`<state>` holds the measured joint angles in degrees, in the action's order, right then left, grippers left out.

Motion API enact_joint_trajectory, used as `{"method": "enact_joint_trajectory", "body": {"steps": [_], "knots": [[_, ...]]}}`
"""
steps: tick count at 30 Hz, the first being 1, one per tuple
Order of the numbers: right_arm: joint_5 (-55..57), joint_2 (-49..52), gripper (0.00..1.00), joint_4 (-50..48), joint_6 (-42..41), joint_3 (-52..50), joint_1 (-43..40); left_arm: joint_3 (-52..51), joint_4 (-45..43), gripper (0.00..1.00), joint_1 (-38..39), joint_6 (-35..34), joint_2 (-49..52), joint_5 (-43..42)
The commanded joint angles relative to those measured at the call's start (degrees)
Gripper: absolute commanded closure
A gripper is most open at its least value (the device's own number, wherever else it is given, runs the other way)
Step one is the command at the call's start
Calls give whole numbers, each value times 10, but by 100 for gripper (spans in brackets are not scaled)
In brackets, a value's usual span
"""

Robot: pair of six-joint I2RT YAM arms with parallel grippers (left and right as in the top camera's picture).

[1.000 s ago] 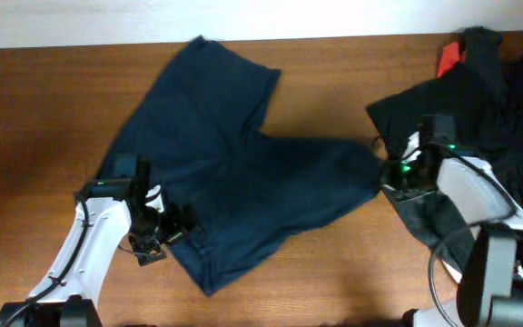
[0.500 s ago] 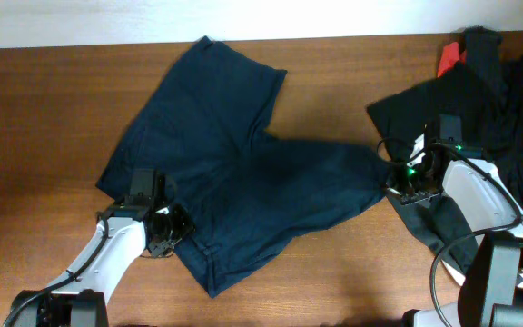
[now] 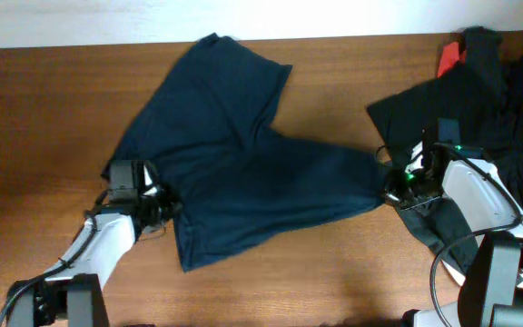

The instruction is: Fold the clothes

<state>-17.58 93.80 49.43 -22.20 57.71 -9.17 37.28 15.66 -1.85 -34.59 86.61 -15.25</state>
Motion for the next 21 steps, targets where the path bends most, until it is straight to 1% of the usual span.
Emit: {"method": "enact_joint_trajectory", "body": {"steps": [1,4,5,6,7,8,9,11,12,13,14,15,16,17,18,21], "knots": [[-62,-5,96,-7,-45,9,14,86,-4,99,-56,80,13,25],[-72,-5,96,-27,-77,9,95,141,16,99,-71,113,38,27],[-50,-5,96,-63,-115,9,148,156,38,99,-83,125,56,31],[-27,-5,96,-88,-128,9,172,161,50,98,-96,125,62,30],[-12,-5,96,-111,-128,9,189,163,70,65,-111,125,63,26],[6,-5,96,-123,-128,9,200,163,95,3,-119,125,63,12],[30,-5,96,-124,-127,9,205,163,147,1,-122,124,63,-7],[49,-5,96,-124,-107,9,204,163,283,1,-122,124,63,-83],[51,-4,96,-123,-91,9,204,163,378,1,-122,124,63,-86],[63,-4,96,-119,-80,9,204,163,447,1,-121,119,63,-86],[75,-4,96,-117,-80,9,204,162,481,1,-120,101,63,-85],[78,-4,96,-117,-80,9,204,159,490,1,-120,72,63,-85],[78,-4,96,-117,-80,9,204,149,488,1,-116,18,63,-85],[78,-4,96,-118,-80,9,204,139,476,1,-111,-19,63,-85],[78,-4,96,-117,-80,9,204,107,416,1,-93,-102,63,-74],[78,-4,96,-114,-80,9,204,52,310,1,-62,-210,63,-63]]}}
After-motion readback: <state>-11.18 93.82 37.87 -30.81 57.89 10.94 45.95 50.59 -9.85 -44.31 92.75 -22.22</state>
